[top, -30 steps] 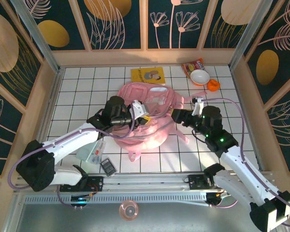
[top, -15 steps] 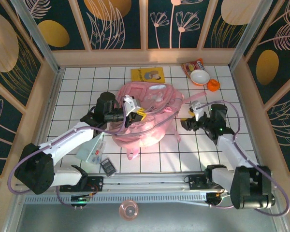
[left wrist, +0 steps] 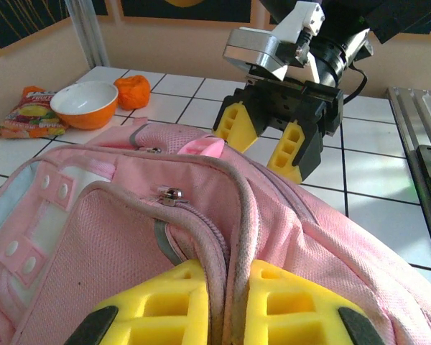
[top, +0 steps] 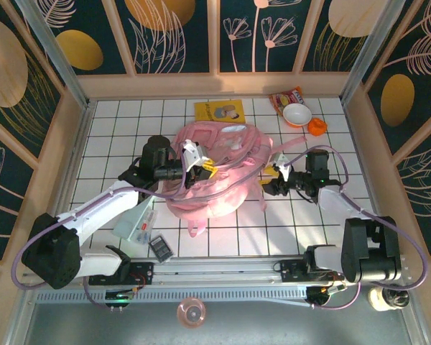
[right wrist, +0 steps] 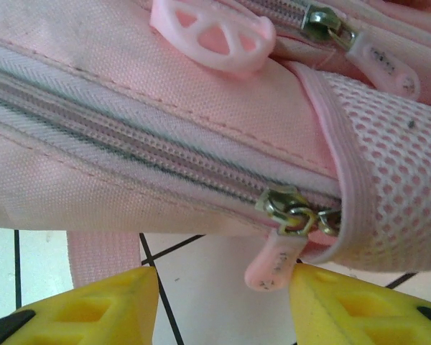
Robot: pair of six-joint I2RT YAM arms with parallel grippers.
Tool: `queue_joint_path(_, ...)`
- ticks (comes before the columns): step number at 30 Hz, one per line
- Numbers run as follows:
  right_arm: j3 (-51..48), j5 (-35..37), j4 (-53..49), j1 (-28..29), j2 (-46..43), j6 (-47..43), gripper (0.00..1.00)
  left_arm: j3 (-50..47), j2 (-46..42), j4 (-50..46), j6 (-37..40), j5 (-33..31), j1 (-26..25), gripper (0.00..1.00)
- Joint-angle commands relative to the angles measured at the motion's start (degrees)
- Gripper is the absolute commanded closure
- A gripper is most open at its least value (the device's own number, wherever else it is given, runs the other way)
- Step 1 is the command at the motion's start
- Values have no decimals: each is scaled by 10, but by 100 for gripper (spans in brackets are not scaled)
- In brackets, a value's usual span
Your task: Pack the student bag
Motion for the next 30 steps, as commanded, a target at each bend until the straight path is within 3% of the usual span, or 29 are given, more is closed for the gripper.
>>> queue_joint_path(1, 18, -39, 27, 4, 8, 6, 55, 29, -14, 77, -7, 45, 1, 100)
queue_joint_path(4, 22, -43, 31, 4, 7, 15, 60, 26, -15, 77, -7, 43, 2, 100)
queue_joint_path(16, 37, -45, 95, -1, 41, 139, 55, 19, -19, 83, -10, 46, 1, 100)
queue_joint_path(25, 44, -90, 82, -6, 28, 143, 78, 5, -23, 89, -12, 18, 1, 100)
queue_joint_path(28, 43, -100, 75, -7, 20, 146, 77, 4, -22, 89, -9, 11, 2, 100)
queue_joint_path(30, 43, -108, 70, -8, 17, 151, 69, 3, -20, 90, -10, 11, 1, 100)
